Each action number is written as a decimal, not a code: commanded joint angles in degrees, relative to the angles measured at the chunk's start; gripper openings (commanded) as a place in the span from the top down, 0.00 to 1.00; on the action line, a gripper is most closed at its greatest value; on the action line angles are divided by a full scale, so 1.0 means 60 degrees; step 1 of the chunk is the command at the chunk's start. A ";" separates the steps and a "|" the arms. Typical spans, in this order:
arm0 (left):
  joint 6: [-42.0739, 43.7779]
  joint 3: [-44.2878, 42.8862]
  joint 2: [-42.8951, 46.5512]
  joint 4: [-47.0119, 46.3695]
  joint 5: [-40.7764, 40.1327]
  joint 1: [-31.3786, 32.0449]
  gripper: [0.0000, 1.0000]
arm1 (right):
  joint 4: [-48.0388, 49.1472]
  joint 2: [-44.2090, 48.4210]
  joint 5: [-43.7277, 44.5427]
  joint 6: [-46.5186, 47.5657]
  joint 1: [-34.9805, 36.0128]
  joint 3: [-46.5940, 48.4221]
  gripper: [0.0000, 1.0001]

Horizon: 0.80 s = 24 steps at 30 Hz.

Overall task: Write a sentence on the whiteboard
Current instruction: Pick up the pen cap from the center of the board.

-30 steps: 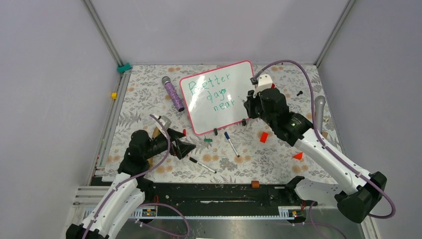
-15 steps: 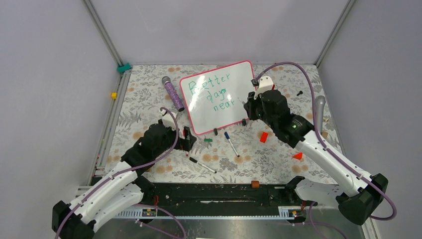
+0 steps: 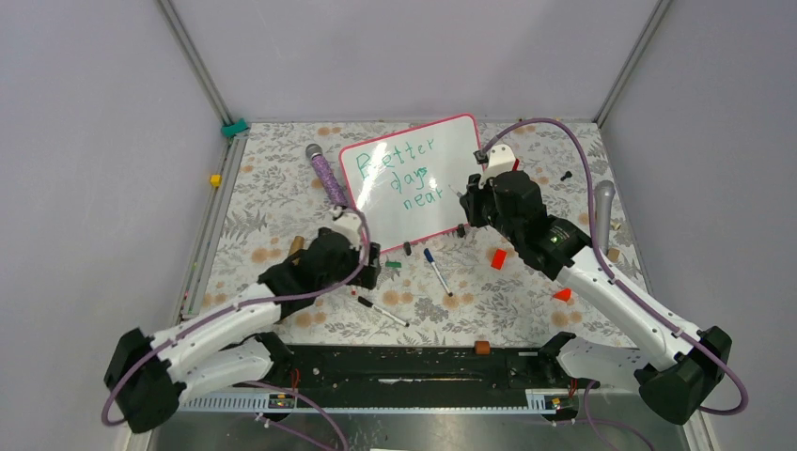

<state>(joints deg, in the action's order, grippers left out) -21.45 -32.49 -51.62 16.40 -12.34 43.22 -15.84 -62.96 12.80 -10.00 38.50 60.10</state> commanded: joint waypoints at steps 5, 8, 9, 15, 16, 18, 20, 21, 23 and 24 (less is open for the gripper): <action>0.2125 -0.2402 -0.2848 0.1416 -0.0940 0.1508 0.14 | 0.0575 0.0343 0.0320 -0.0111 -0.0034 -0.0201 1.00; 0.2668 -0.2834 -0.3691 0.1306 -0.0434 0.1506 0.20 | 0.0722 0.0632 0.0826 -0.0181 -0.0030 -0.0366 1.00; 0.2915 -0.2933 -0.3950 0.1212 -0.0210 0.1515 0.24 | 0.0764 0.0730 0.1136 -0.0225 -0.0034 -0.0448 1.00; 0.3948 -0.3275 -0.5263 0.0715 0.1109 0.1296 0.33 | 0.0814 0.1016 0.1734 -0.0328 -0.0031 -0.0545 1.00; 0.4017 -0.3340 -0.5437 0.0722 0.1281 0.1207 0.34 | 0.0829 0.1038 0.1729 -0.0326 -0.0043 -0.0556 1.00; 0.4089 -0.3412 -0.5723 0.0662 0.1407 0.1089 0.34 | 0.0855 0.1073 0.1734 -0.0318 -0.0031 -0.0582 1.00; 0.4186 -0.3445 -0.5881 0.0542 0.1639 0.0996 0.34 | 0.0867 0.1090 0.1726 -0.0317 -0.0031 -0.0595 1.00; 0.4221 -0.3440 -0.5943 0.0446 0.1665 0.0955 0.35 | 0.0891 0.1096 0.1711 -0.0317 -0.0032 -0.0610 1.00; 0.4340 -0.3399 -0.6046 0.0190 0.1753 0.0845 0.34 | 0.0914 0.1097 0.1637 -0.0325 -0.0033 -0.0622 1.00; 0.4425 -0.3386 -0.6099 0.0059 0.1859 0.0779 0.33 | 0.0918 0.1092 0.1605 -0.0325 -0.0027 -0.0637 1.00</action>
<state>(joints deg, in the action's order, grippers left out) 2.04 -50.19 -87.59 21.69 -4.64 49.06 -12.95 -57.36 20.62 -11.27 38.50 56.51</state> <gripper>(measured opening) 0.659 0.176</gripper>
